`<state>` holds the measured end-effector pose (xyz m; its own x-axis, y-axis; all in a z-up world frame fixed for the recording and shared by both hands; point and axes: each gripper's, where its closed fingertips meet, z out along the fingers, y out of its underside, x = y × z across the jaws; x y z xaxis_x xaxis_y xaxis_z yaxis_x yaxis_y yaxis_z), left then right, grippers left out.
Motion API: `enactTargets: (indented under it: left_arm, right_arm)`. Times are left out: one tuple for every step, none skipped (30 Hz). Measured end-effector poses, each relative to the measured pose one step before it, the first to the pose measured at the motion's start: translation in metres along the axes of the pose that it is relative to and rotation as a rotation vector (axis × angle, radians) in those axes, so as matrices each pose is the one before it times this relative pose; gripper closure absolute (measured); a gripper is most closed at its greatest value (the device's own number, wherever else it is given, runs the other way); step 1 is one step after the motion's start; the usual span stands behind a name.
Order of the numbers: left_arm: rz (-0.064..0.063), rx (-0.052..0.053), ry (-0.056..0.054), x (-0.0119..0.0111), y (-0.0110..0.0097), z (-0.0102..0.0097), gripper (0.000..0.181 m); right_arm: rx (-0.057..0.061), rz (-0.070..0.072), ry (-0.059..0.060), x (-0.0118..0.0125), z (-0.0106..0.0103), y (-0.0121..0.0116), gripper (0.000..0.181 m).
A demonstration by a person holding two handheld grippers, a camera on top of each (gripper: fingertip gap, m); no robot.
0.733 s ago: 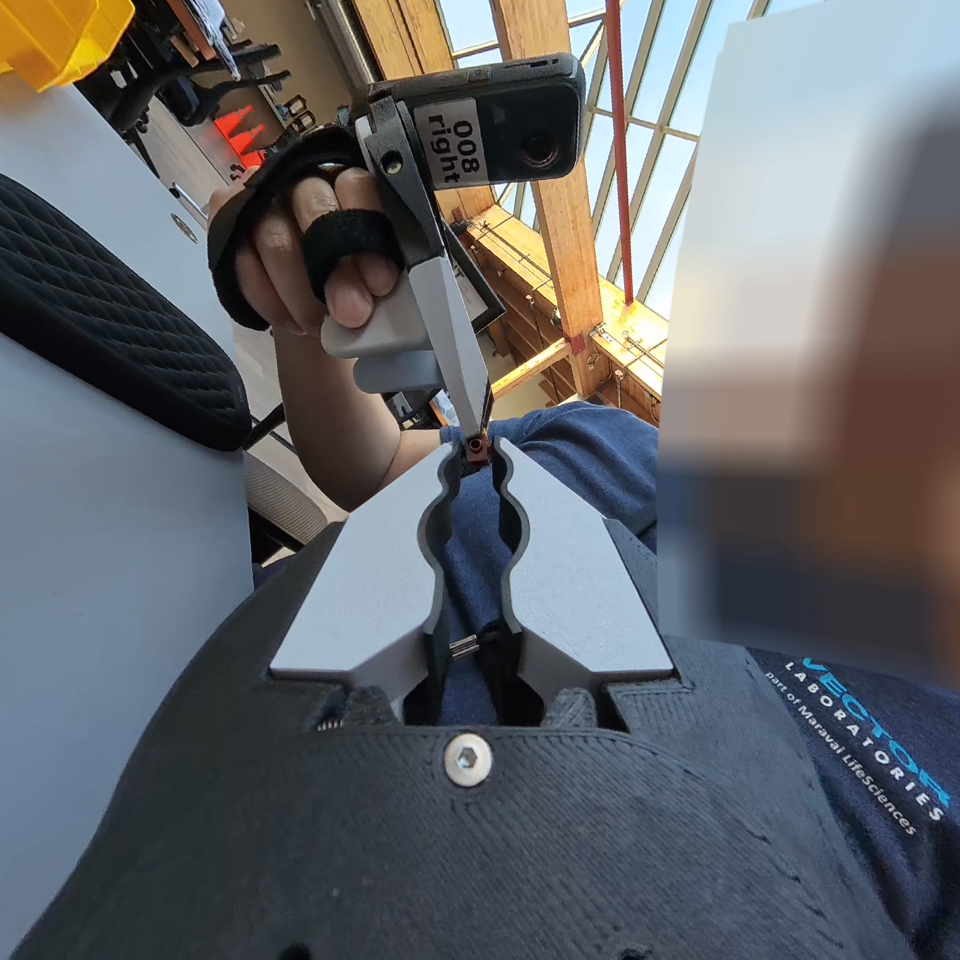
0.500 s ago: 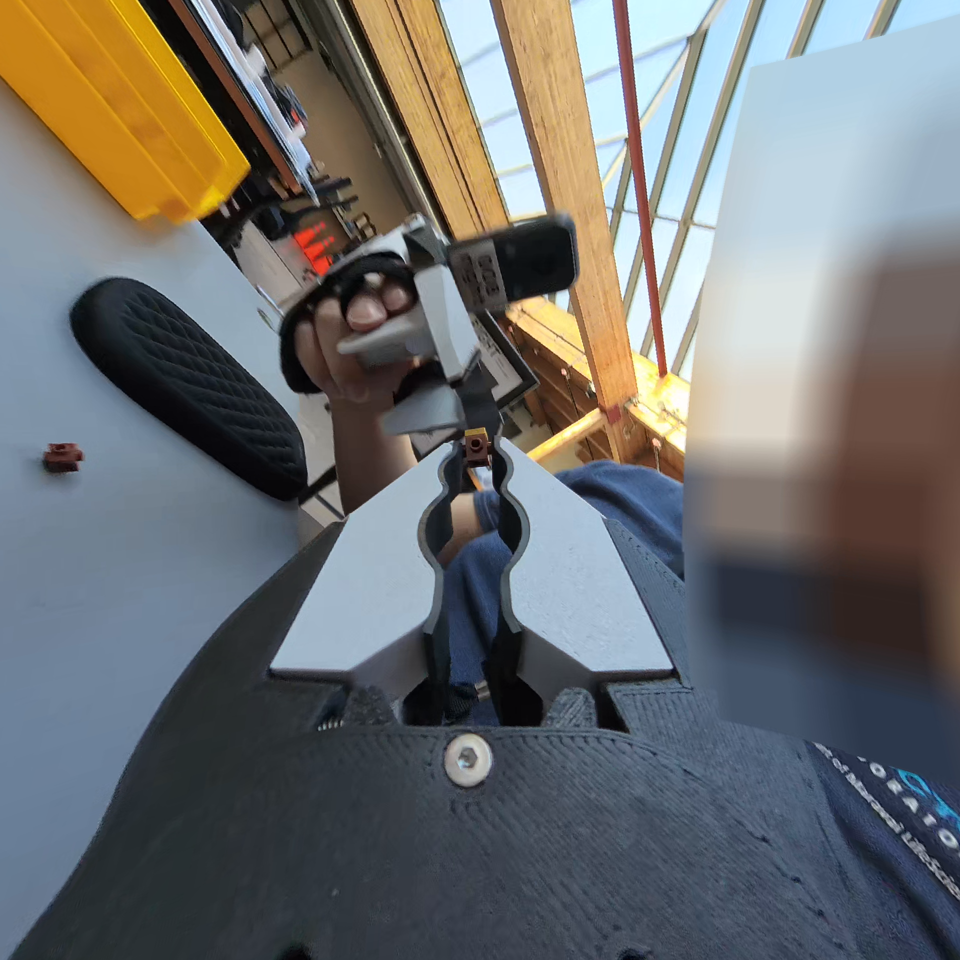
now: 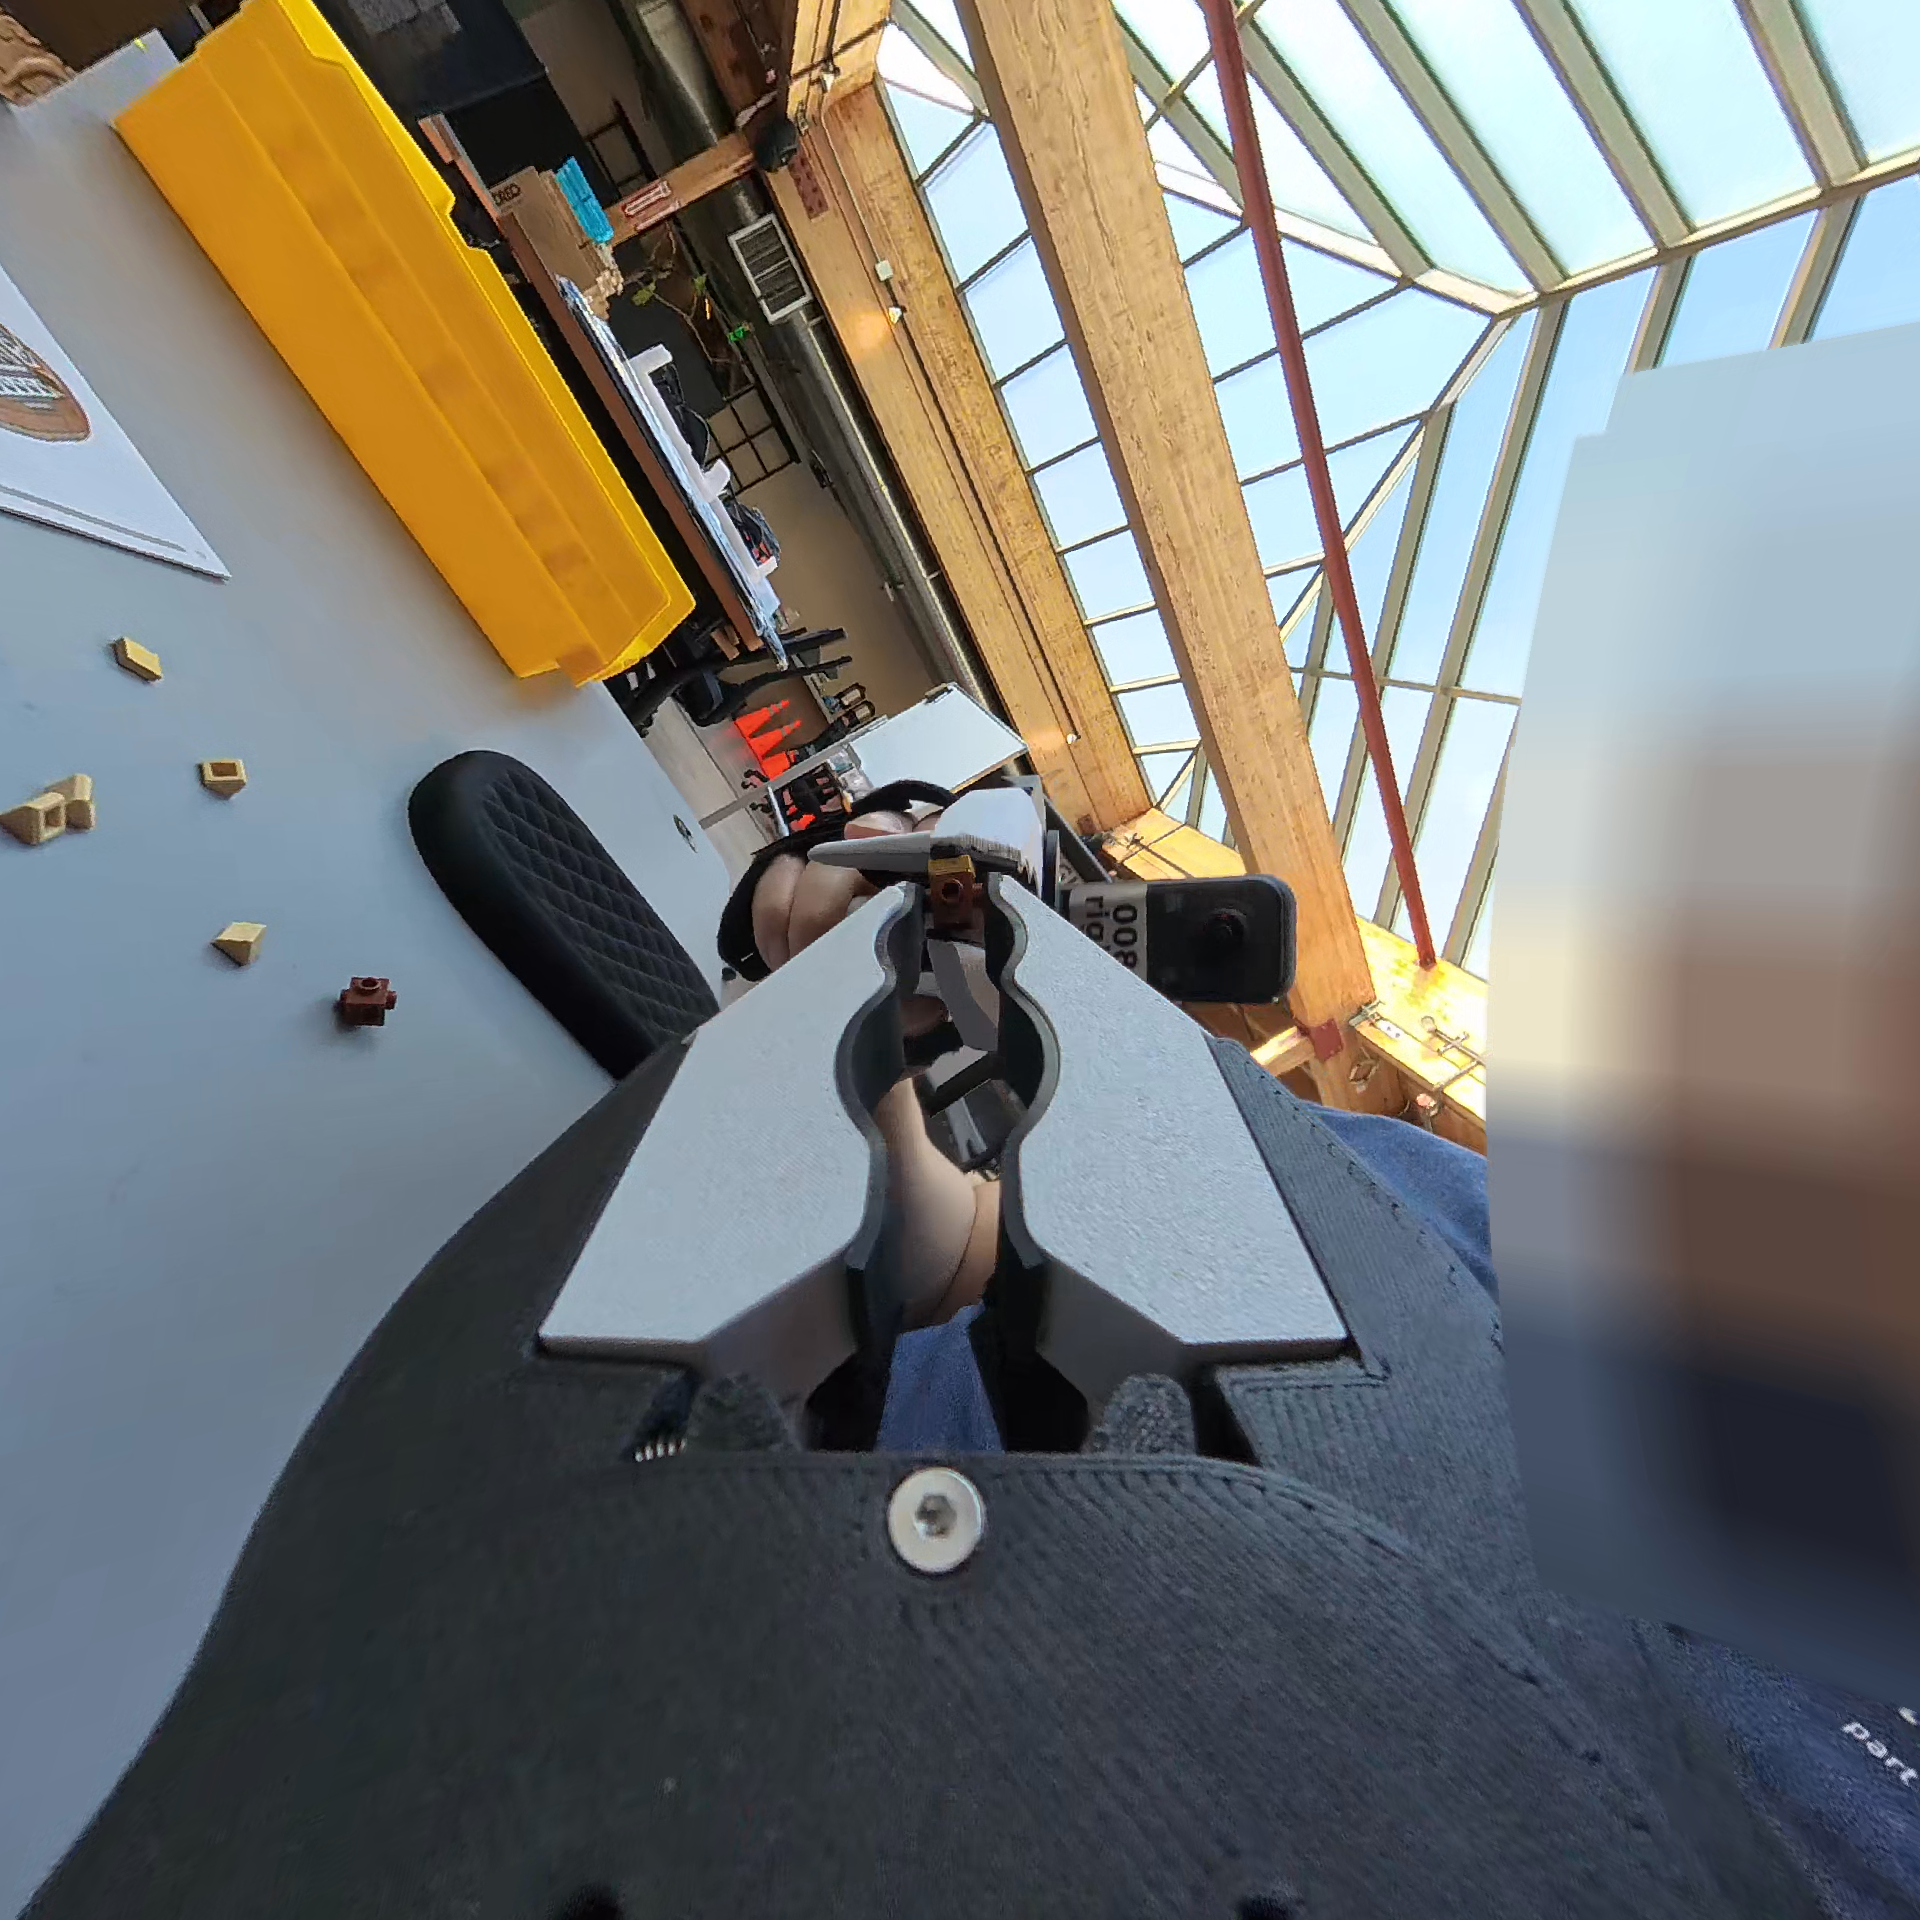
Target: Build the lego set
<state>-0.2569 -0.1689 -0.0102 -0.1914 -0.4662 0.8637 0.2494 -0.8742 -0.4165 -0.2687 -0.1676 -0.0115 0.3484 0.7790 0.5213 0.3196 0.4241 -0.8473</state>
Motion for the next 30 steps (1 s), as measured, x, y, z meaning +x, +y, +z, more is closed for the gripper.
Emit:
enactTargets:
  left_arm:
    - [0.0117,-0.0268,-0.0055,0.00017,0.0028,-0.00091,0.172]
    - [0.0031,-0.0374,0.0051,0.00165,0.00404,-0.00045,0.172]
    - [-0.0095,-0.0392,0.0108,0.00231,0.00444,-0.00026,0.171]
    - [-0.0131,-0.0306,0.012,0.00223,0.00375,0.00025,0.169]
    - [-0.0137,-0.0262,0.016,0.0024,0.00327,0.00032,0.168]
    - [-0.0171,-0.0204,0.0151,0.00197,0.00265,0.00058,0.168]
    - [-0.0191,-0.0171,0.0138,0.00136,0.00229,0.00055,0.169]
    - [-0.0148,-0.0148,0.0127,0.00113,0.00182,0.00045,0.17]
    - [-0.0102,-0.0174,0.0066,0.00014,0.00225,0.00051,0.17]
    - [-0.0076,-0.0205,-0.0026,-0.00115,0.00293,0.00085,0.169]
    - [-0.002,-0.0188,-0.0047,-0.00096,0.0029,0.00113,0.169]
    - [0.0056,-0.0207,-0.0059,-0.00102,0.00341,0.00161,0.17]
    - [0.0056,-0.0213,-0.0039,-0.00058,0.00347,0.00161,0.17]
    - [0.0053,0.0023,0.0016,0.00037,-0.00019,0.00062,0.171]
    - [0.0035,0.0074,0.0018,0.00017,-0.00114,0.00013,0.171]
    - [-0.0006,0.0015,0.0033,0.00024,-0.00039,-0.00009,0.171]
    - [-0.0005,0.0,0.0028,0.00019,-0.00018,-0.00029,0.171]
    - [0.0026,-0.002,-0.0035,-0.00049,0.00011,-0.0003,0.17]
    - [0.0049,-0.0051,-0.0115,-0.00141,0.00059,-0.00044,0.168]
    - [0.0068,-0.0065,-0.0122,-0.00148,0.00085,-0.00018,0.167]
    - [0.0059,-0.0051,-0.0067,-0.00042,0.00059,-0.00024,0.168]
    - [0.0021,0.004,-0.0072,-0.00075,-0.00081,-0.00058,0.167]
    - [-0.0027,0.0122,-0.0013,-0.00023,-0.00218,-0.00089,0.165]
    - [-0.0055,0.013,0.0071,0.00057,-0.00253,-0.00129,0.164]
    - [-0.0013,0.0014,0.0058,0.00061,-0.00065,-0.00113,0.166]
    - [0.0071,-0.0048,0.0004,0.00022,0.00037,-0.00039,0.168]
    - [0.0058,-0.0044,-0.0063,-0.00039,0.0004,-0.0002,0.17]
    - [0.0021,-0.0039,-0.0058,-0.00028,0.0001,-0.00024,0.171]
    - [0.0012,-0.0053,-0.0024,0.00003,0.00037,-0.00018,0.171]
    - [0.0012,-0.0049,0.0004,0.00027,0.00049,-0.00008,0.171]
  right_arm:
    - [0.0098,0.0147,-0.0299,-0.00293,-0.00053,-0.00011,0.169]
    - [0.0194,0.0048,-0.0341,-0.00397,-0.00138,-0.00149,0.169]
    - [0.0261,-0.002,-0.0304,-0.0039,-0.00175,-0.00274,0.169]
    - [0.0249,-0.0016,-0.0229,-0.00297,-0.00157,-0.00292,0.169]
    - [0.0232,-0.0003,-0.0202,-0.00286,-0.00123,-0.00288,0.169]
    - [0.0181,-0.0021,-0.0171,-0.0023,-0.0009,-0.00213,0.169]
    - [0.0122,-0.0036,-0.0143,-0.00179,-0.00072,-0.00113,0.169]
    - [0.0094,-0.0016,-0.0134,-0.0017,-0.00045,-0.00061,0.169]
    - [0.0072,0.0038,-0.0179,-0.00209,-0.0003,-0.00033,0.168]
    - [0.0013,0.0068,-0.0195,-0.0022,-0.00007,0.00039,0.168]
    - [-0.0048,0.0038,-0.0139,-0.00143,0.00006,0.00118,0.169]
    - [-0.0069,-0.0017,-0.0105,-0.00124,-0.00002,0.0012,0.169]
    - [-0.0058,-0.0063,-0.0078,-0.00096,-0.00004,0.00083,0.169]
    - [-0.0006,-0.006,-0.0028,-0.00027,-0.00045,-0.00026,0.169]
    - [0.0002,-0.0028,0.0012,0.00085,-0.00059,-0.00025,0.169]
    - [0.0007,0.0008,-0.0061,-0.00007,-0.00058,-0.00011,0.169]
    - [0.001,0.0034,-0.0066,-0.00005,-0.00054,-0.00025,0.169]
    - [-0.0009,0.0031,-0.0022,0.00051,-0.00038,0.00005,0.169]
    - [-0.0023,0.0,-0.0025,0.00008,-0.00034,0.00024,0.169]
    - [-0.0039,0.0001,-0.0077,-0.00094,0.00005,0.00057,0.168]
    - [-0.0047,0.002,-0.008,-0.001,0.00029,0.00059,0.168]
    - [-0.0026,-0.0001,-0.0083,-0.00126,0.00041,0.00033,0.168]
    - [-0.0016,-0.0005,-0.0102,-0.00161,0.00038,0.00025,0.168]
    - [-0.0028,0.0013,-0.004,-0.00047,0.00045,0.00049,0.168]
    - [-0.0007,0.0013,0.0025,0.00059,0.0002,0.00024,0.168]
    - [0.0008,0.0021,-0.0027,-0.00019,0.00031,0.00002,0.168]
    - [-0.0014,0.0024,-0.0048,-0.00032,0.00019,0.00042,0.168]
    - [0.0006,0.002,-0.0022,-0.00011,0.00025,0.00029,0.168]
    - [0.0015,0.0017,-0.0023,-0.00015,0.00027,0.00004,0.168]
    - [0.0021,0.0012,-0.0025,-0.00026,0.00013,-0.00042,0.168]
